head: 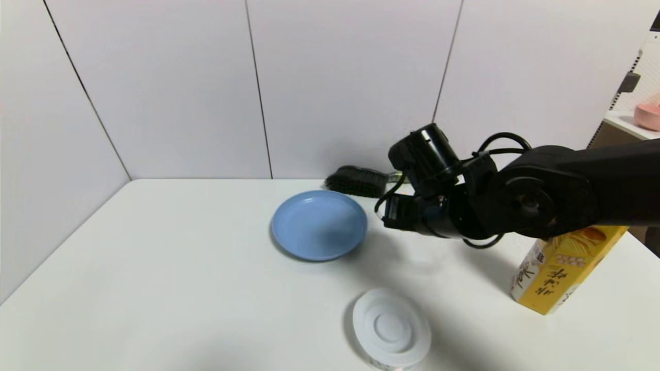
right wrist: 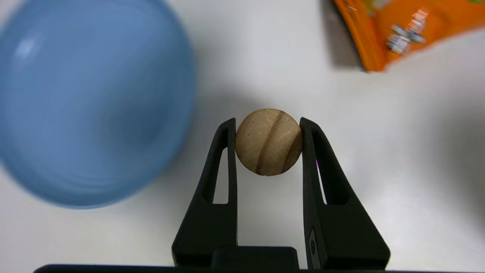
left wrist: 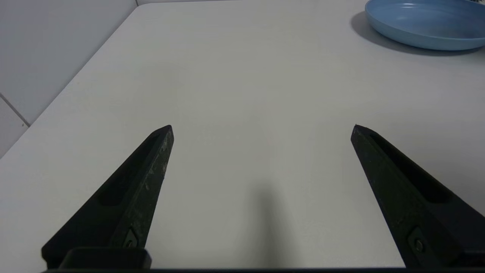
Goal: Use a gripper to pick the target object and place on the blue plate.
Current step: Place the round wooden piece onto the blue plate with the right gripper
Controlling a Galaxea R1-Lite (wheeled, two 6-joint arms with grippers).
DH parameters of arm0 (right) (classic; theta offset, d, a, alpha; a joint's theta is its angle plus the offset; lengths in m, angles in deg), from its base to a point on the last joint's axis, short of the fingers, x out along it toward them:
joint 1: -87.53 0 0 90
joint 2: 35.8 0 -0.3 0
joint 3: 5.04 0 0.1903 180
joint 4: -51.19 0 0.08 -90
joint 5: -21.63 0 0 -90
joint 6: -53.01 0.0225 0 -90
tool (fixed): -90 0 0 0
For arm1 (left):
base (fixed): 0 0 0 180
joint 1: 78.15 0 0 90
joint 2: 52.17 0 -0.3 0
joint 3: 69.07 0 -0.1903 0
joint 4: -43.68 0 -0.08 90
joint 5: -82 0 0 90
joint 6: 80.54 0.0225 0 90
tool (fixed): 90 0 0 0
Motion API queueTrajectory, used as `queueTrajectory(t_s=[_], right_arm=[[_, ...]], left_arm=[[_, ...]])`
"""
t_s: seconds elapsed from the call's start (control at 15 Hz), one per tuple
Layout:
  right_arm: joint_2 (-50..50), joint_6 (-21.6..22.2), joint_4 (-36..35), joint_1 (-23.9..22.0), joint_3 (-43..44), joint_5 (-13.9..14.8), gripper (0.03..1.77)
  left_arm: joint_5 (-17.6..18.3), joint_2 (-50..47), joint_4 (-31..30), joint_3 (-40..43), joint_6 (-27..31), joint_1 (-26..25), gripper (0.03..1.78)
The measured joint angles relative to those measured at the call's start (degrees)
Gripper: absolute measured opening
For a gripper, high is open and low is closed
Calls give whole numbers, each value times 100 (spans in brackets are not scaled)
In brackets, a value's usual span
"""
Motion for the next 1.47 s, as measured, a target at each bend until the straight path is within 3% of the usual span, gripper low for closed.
queueTrajectory(t_s=[0.33,0.67,1.07,1.47], right_arm=[[-724,-140,-55,640,1158,6,46],[-1182,-143,-99,764,1501,22,46],[-1358,-149,-74,701,1523,34,111],[-589,-206,433,538,1243,17,143]], left_arm=[[0,0,0,0,0,0,169],[-2,0,0,0,2,0,169],[0,0,0,0,2,0,169],[-2,0,0,0,2,0,169]])
